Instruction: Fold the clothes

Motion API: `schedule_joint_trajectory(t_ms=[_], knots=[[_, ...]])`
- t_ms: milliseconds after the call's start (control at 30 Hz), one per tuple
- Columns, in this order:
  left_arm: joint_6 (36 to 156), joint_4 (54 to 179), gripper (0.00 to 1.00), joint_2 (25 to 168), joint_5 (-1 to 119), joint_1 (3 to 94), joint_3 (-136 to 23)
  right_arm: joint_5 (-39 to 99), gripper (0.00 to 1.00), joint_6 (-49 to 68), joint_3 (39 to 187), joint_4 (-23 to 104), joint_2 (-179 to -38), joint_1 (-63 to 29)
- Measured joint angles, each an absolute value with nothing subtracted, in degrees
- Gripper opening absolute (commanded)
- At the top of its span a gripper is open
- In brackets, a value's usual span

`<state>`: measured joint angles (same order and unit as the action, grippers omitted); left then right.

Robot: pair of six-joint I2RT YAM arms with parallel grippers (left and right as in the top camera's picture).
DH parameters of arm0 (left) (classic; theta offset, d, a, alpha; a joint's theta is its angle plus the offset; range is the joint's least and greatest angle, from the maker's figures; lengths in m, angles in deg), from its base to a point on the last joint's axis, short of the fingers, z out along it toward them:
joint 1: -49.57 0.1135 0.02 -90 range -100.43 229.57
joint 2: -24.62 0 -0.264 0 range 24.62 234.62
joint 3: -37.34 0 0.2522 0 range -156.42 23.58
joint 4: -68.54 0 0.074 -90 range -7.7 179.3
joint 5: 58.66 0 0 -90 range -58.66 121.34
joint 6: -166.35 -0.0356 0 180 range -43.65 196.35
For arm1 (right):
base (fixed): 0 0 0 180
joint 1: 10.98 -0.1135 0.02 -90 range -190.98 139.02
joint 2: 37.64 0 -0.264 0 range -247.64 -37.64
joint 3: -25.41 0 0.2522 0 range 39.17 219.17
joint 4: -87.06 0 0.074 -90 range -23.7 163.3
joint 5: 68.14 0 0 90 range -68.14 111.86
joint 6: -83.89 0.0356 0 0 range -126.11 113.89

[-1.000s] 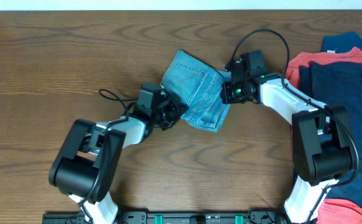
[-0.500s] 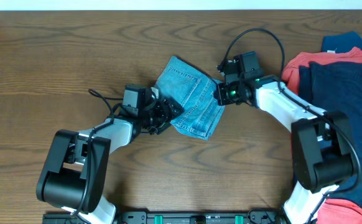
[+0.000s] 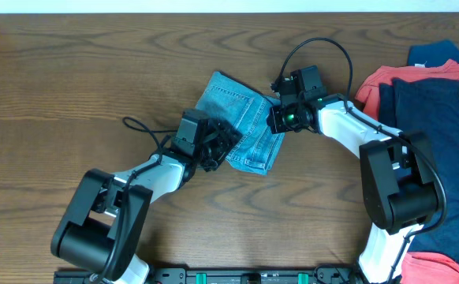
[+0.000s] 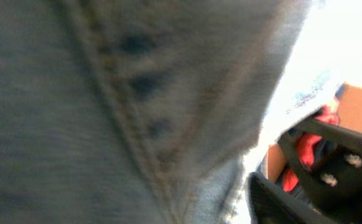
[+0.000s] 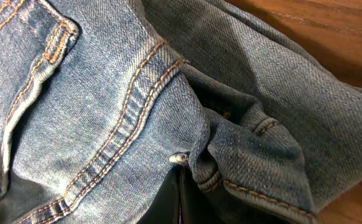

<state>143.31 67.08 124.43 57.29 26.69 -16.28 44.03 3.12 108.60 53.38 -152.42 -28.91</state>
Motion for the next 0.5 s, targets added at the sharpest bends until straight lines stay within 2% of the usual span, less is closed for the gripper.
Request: schedule_joint_trajectory(t_ms=[167,267,500], knots=[[145.4,67.3,0.27,125.1,53.8,26.5,-16.0,43.9,0.01,3.4,109.2,51.4,-152.4,-28.9],[144.4,67.1,0.08,125.5,53.3,26.6,-16.0,44.1,0.01,3.5,109.5,49.1,-152.3,-29.0],[134.0,67.6,0.06,125.7,58.0,29.3,-16.1,42.6,0.04,3.3,107.8,40.9,-148.1,-29.1]])
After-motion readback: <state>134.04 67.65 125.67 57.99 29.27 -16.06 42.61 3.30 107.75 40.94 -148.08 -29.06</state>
